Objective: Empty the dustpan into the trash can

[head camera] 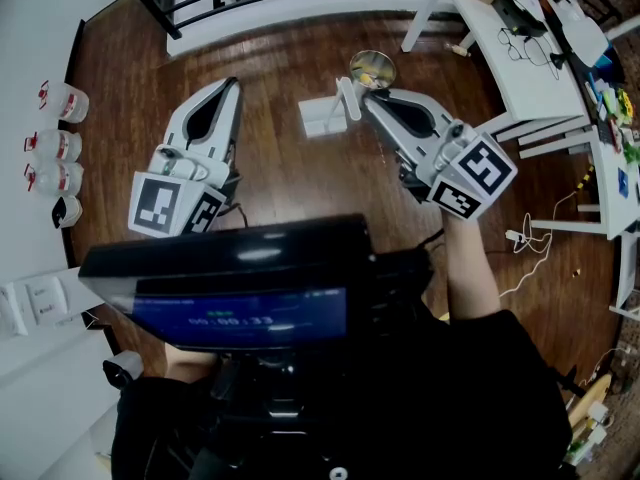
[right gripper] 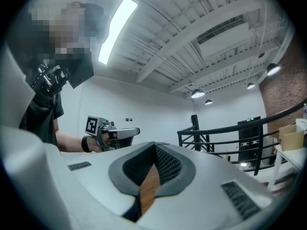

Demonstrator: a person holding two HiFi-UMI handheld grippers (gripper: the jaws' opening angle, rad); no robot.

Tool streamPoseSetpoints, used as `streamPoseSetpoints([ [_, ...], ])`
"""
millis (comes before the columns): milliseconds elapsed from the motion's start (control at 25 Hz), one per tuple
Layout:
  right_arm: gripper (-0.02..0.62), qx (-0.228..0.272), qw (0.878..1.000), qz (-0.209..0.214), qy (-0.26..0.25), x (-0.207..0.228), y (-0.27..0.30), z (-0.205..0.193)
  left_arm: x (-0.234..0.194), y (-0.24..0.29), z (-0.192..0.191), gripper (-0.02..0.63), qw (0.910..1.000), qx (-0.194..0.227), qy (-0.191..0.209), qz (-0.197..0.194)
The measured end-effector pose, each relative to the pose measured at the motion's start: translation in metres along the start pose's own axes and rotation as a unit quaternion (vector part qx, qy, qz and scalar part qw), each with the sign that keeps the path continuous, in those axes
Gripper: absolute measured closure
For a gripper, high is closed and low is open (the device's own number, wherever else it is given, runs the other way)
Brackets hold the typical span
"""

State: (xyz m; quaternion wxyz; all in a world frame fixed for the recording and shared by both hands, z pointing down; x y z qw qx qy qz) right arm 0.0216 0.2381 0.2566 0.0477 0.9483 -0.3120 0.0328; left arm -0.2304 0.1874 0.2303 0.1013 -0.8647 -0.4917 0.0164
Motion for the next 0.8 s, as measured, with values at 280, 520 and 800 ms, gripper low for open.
streamPoseSetpoints([
  [280, 0.595, -0.004, 1.000, 0.003, 0.000, 0.0021, -0.0004, -0.0011, 0.0010, 0.0010, 0.0007, 0.606, 1.0000, 0.007, -0.003, -0.002],
  [520, 0.595, -0.004, 1.000, 0.005, -0.005, 0.0012, 0.0006, -0.0003, 0.0023, 0.0010, 0.0012, 0.606, 0.9999, 0.013, -0.010, -0.003],
  [800, 0.595, -0.005, 1.000, 0.006, -0.003, 0.0020, -0.0008, 0.0007, 0.0026, 0.0006, 0.0004, 0.606, 0.9999, 0.005, -0.015, 0.000],
])
Point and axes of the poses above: the fingertips, and each gripper's own axes: y forward along the fingers, x to its right, z out of its top, the point moved 7 cm from there along -y, backward along the fingers, and after that the axes turned 12 degrees about -z, right-handed, at the moved point
